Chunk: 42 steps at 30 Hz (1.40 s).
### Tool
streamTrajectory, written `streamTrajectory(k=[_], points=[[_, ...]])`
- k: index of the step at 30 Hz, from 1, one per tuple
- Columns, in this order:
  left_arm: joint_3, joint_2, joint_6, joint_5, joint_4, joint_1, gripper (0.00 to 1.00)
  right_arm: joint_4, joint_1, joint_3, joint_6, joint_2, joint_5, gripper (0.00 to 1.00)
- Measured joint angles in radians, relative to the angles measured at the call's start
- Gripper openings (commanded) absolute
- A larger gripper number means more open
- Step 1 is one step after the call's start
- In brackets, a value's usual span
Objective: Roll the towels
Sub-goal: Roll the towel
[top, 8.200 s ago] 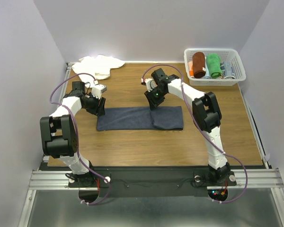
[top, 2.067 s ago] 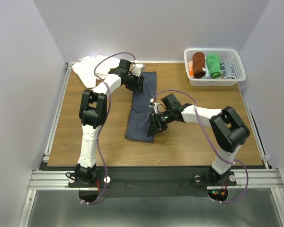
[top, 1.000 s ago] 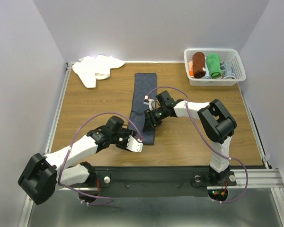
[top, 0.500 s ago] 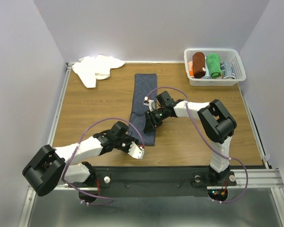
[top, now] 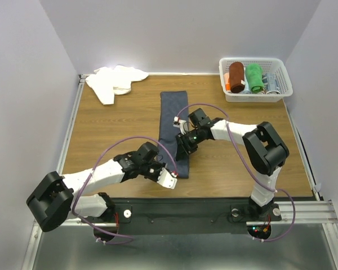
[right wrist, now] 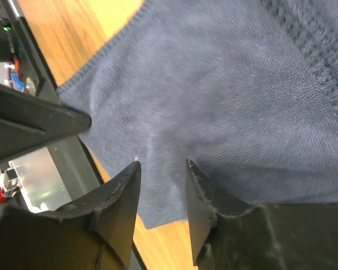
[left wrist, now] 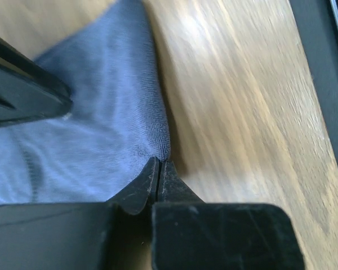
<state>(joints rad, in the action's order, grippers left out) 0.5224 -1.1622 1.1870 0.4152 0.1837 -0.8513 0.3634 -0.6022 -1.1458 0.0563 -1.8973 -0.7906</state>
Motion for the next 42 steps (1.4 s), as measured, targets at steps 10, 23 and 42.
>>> streamTrajectory(k=[10, 23, 42], points=[[0.203, -0.118, -0.127, 0.083, 0.124, 0.023, 0.00, 0.048, 0.147, -0.140, 0.005, 0.079, -0.026, 0.77], [0.524, -0.383, -0.170, 0.244, 0.208, 0.264, 0.00, 0.106, 0.291, -0.168, -0.026, 0.146, -0.035, 0.73], [0.690, -0.672, -0.295, 0.292, 0.151, 0.399, 0.00, 0.129, 0.273, -0.242, 0.034, 0.010, -0.152, 0.48]])
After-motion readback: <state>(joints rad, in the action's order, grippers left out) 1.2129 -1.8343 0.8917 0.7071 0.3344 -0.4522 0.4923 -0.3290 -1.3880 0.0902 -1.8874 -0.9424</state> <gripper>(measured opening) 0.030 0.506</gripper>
